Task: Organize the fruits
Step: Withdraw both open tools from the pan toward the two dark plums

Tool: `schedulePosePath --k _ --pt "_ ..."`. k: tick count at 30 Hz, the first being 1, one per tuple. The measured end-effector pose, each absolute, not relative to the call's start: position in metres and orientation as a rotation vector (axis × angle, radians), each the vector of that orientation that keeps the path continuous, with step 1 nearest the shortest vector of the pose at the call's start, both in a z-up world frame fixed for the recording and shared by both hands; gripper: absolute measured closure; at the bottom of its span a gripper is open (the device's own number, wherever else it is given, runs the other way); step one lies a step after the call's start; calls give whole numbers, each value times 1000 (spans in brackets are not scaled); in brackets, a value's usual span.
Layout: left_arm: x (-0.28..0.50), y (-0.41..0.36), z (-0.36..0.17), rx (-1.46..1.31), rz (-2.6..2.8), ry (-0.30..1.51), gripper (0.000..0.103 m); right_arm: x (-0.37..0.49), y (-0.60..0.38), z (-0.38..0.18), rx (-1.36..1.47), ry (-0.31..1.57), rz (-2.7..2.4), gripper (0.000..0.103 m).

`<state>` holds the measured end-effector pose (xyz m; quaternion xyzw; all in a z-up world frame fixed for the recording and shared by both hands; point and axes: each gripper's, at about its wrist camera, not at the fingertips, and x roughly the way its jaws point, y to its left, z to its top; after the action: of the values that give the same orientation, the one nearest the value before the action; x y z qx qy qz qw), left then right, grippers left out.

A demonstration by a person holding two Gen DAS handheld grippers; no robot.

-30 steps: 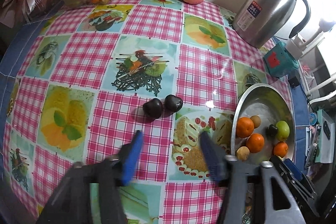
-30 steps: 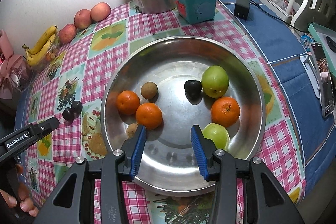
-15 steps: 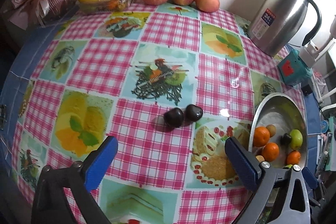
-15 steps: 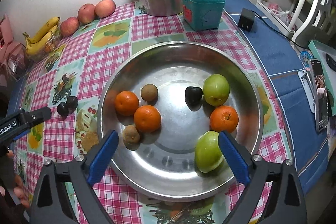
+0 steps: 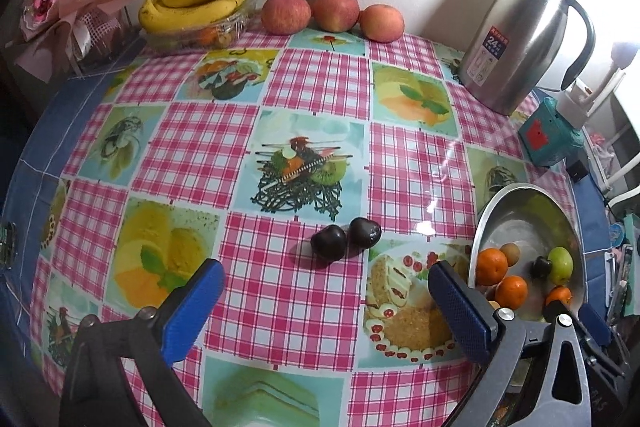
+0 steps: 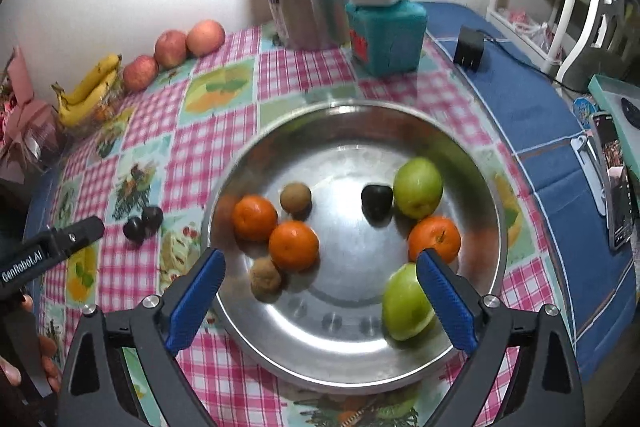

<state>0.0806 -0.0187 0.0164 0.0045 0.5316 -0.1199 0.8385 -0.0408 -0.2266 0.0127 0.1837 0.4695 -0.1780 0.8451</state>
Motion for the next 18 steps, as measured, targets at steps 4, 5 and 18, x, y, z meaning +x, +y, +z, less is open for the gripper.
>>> schedulePosePath --k 4,5,18 --pt "83 -14 19 -9 -259 1113 0 -39 -224 17 395 916 -343 6" --pt "84 -12 18 -15 -260 1114 0 -38 -222 18 390 906 -338 6" --pt "96 8 14 -61 -249 1118 0 -27 -189 38 218 787 -390 6"
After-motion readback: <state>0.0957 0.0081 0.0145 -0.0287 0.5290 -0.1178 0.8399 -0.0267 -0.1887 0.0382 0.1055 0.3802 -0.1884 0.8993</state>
